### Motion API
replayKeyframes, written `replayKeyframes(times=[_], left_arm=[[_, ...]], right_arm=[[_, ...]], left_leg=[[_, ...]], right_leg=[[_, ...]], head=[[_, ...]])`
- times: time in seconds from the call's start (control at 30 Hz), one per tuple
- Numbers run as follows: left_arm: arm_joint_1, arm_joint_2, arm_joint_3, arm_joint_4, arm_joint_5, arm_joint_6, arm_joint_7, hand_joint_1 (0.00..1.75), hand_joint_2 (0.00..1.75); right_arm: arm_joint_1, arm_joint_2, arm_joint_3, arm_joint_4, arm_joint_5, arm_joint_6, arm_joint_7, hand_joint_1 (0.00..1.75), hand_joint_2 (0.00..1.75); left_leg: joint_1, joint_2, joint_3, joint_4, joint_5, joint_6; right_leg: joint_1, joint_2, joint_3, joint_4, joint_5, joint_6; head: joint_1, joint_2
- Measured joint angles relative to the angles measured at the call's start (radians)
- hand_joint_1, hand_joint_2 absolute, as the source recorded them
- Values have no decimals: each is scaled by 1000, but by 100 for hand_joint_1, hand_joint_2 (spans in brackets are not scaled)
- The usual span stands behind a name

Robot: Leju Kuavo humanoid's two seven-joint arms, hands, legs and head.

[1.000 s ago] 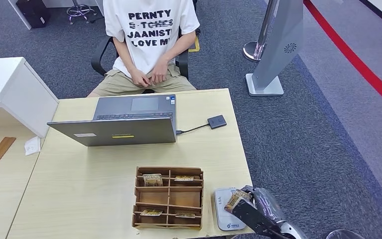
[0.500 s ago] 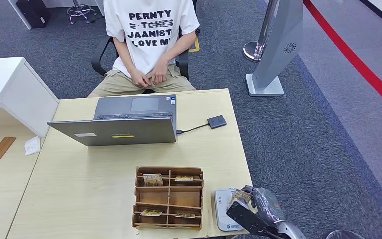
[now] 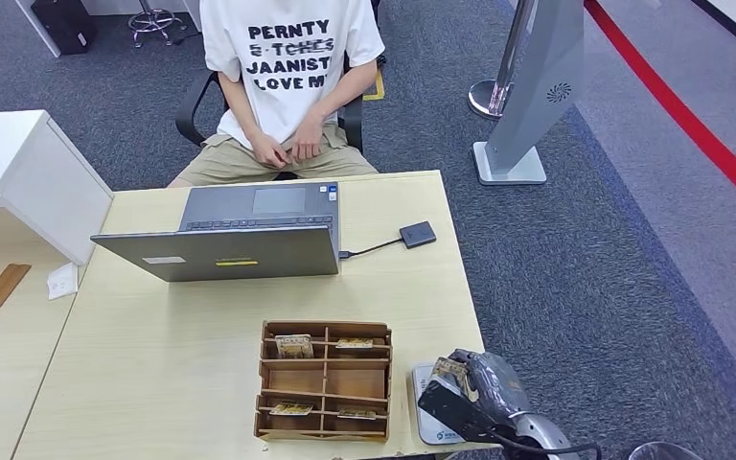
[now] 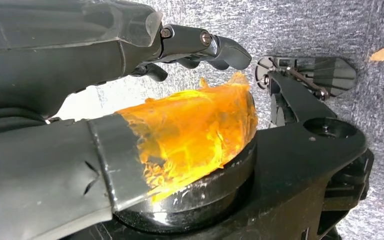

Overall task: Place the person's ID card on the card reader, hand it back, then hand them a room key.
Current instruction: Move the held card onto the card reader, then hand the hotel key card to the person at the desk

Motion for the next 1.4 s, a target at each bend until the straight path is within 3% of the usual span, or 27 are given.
replayKeyframes(times=[1.4], left_arm=[[5,8,-9,0,-9,-19,-12,0,0]], right_arm=[[-35,22,-20,44,24,62,-16,175,175]], left_leg=[[0,0,0,0,0,0]], right_leg=[[0,0,0,0,0,0]], head=[[0,0]])
